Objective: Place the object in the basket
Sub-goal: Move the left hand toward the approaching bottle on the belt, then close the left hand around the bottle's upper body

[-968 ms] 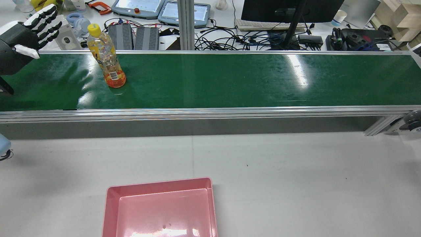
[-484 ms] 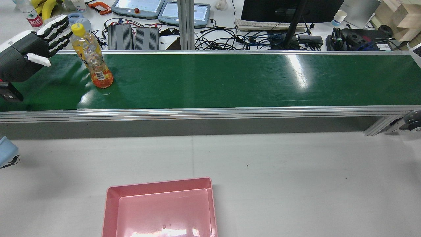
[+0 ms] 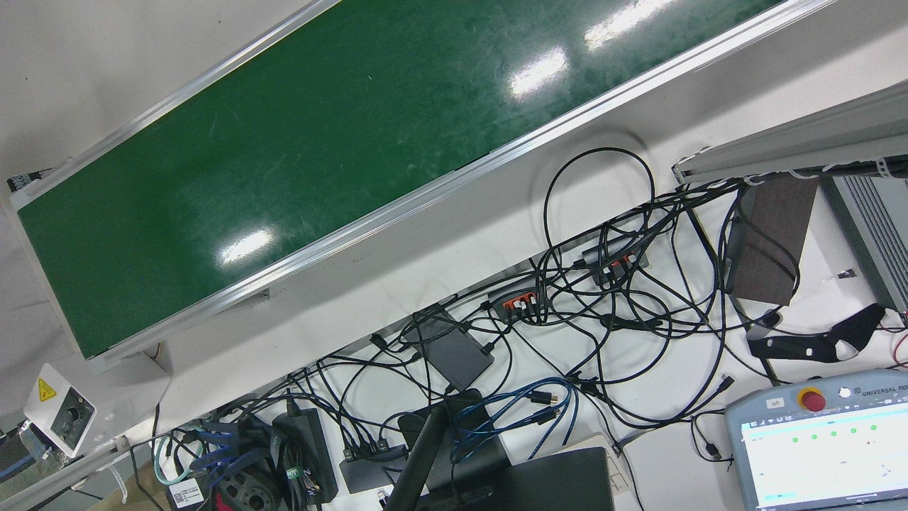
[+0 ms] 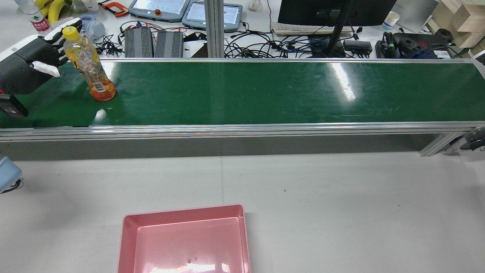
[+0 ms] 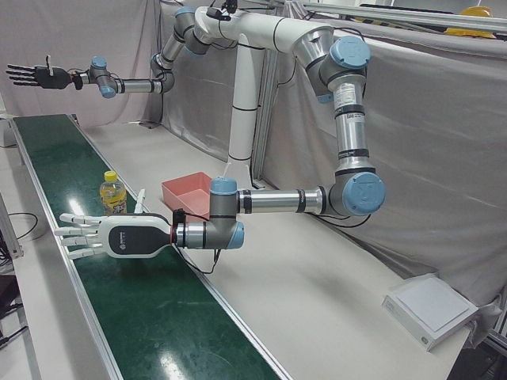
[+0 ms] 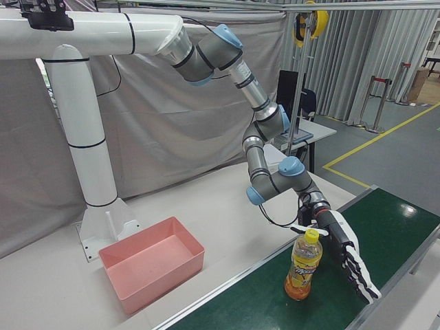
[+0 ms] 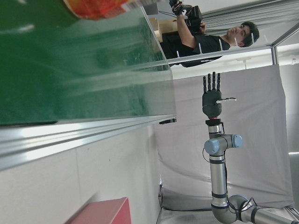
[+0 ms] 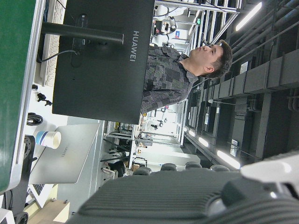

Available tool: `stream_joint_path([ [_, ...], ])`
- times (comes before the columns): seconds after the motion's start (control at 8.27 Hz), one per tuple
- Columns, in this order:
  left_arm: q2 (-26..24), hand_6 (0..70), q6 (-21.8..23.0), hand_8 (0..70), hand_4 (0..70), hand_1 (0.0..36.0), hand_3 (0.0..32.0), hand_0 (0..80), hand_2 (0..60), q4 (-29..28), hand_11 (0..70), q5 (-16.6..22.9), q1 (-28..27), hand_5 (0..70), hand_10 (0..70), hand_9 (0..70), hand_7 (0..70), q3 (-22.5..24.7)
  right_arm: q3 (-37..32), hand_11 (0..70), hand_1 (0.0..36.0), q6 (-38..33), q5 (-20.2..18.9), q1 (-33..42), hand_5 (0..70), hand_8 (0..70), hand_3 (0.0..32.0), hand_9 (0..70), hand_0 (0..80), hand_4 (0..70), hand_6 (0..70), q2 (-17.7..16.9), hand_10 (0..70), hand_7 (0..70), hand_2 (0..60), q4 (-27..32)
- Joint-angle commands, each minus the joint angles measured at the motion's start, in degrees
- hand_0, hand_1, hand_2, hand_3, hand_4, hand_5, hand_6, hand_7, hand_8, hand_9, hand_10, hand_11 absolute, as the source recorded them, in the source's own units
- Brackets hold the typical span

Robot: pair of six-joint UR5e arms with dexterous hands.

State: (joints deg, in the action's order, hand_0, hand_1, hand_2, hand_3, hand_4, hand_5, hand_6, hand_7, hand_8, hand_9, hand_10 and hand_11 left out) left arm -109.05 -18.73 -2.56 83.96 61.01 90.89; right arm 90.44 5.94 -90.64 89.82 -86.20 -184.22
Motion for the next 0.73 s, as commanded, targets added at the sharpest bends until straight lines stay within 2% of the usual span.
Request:
stream_joint_path([
  [0.0,-0.4,0.0,0.2,5.2,0.0,3.2,7.2,47.9,0.0,0.0,1.9,0.7,0.0,13.5,0.7,2.5,0.1,0.5,0.0,0.0,0.0,0.0,0.0,0.0,0.0,0.0,0.0,0.0,0.0,0.0,0.0,0.0,0.0,0.0,0.0,0.0],
  [0.24,-0.5,0.0,1.3,5.2,0.0,3.6,6.8,48.2,0.0,0.5,2.5,0.7,0.2,14.5,1.1,2.5,0.3,0.7,0.0,0.0,0.0,0.0,0.0,0.0,0.0,0.0,0.0,0.0,0.0,0.0,0.0,0.1,0.0,0.0,0.0,0.0],
  [0.36,-0.7,0.0,1.4,7.9,0.0,3.9,1.8,47.9,0.0,3.2,6.1,0.6,0.2,19.5,3.6,6.2,1.9,2.3,0.1,0.0,0.0,0.0,0.0,0.0,0.0,0.0,0.0,0.0,0.0,0.0,0.0,0.0,0.0,0.0,0.0,0.0],
  [0.48,-1.9,0.0,1.4,18.0,37.2,10.2,0.0,51.3,0.1,5.3,60.1,0.3,1.4,30.0,42.1,22.3,11.5,3.3,0.0,0.0,0.0,0.0,0.0,0.0,0.0,0.0,0.0,0.0,0.0,0.0,0.0,0.0,0.0,0.0,0.0,0.0],
  [0.6,-2.0,31.2,1.7,49.8,70.0,10.9,0.0,53.5,25.8,5.2,70.0,0.6,3.0,54.5,70.0,62.2,50.3,4.0,0.0,0.0,0.0,0.0,0.0,0.0,0.0,0.0,0.0,0.0,0.0,0.0,0.0,0.0,0.0,0.0,0.0,0.0],
])
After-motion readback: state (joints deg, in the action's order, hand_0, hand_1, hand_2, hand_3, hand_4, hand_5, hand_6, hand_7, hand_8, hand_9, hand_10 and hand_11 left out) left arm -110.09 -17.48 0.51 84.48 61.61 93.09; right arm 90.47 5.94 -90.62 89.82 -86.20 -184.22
